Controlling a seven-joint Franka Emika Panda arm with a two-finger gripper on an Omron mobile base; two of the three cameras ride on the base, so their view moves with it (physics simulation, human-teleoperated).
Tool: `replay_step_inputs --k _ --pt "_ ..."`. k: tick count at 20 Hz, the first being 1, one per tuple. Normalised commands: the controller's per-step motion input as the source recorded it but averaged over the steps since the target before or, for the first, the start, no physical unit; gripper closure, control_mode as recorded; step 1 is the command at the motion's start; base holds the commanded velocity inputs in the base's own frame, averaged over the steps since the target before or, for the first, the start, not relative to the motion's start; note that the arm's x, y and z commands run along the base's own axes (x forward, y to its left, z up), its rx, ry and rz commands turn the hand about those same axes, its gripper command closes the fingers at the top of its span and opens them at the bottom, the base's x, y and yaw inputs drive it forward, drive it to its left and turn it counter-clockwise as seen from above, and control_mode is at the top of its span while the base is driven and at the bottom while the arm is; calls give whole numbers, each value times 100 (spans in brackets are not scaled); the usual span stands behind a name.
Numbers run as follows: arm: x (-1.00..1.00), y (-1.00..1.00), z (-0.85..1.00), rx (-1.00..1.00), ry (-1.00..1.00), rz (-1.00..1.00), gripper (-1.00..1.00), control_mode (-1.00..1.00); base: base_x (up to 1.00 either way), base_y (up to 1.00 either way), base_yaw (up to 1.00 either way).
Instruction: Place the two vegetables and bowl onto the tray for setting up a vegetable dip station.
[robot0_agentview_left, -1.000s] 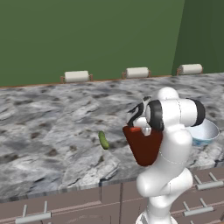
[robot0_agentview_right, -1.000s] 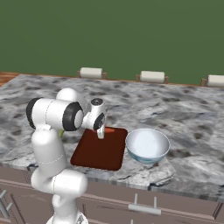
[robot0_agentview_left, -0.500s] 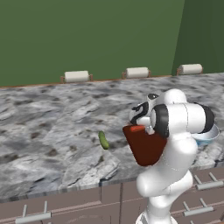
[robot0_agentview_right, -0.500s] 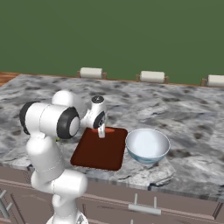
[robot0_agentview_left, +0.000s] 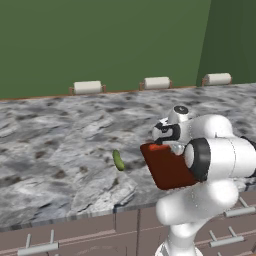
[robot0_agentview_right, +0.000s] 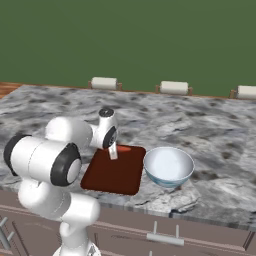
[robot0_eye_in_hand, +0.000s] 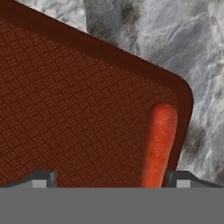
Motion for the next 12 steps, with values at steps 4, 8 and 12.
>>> replay_step_inputs --k 4,8,12 --pt "-64 13 28 -4 0 19 -100 -100 0 0 0" --pt "-35 27 43 -3 1 18 -100 -100 0 0 0" --pt "-1 37 45 -2 4 21 -100 -100 0 0 0"
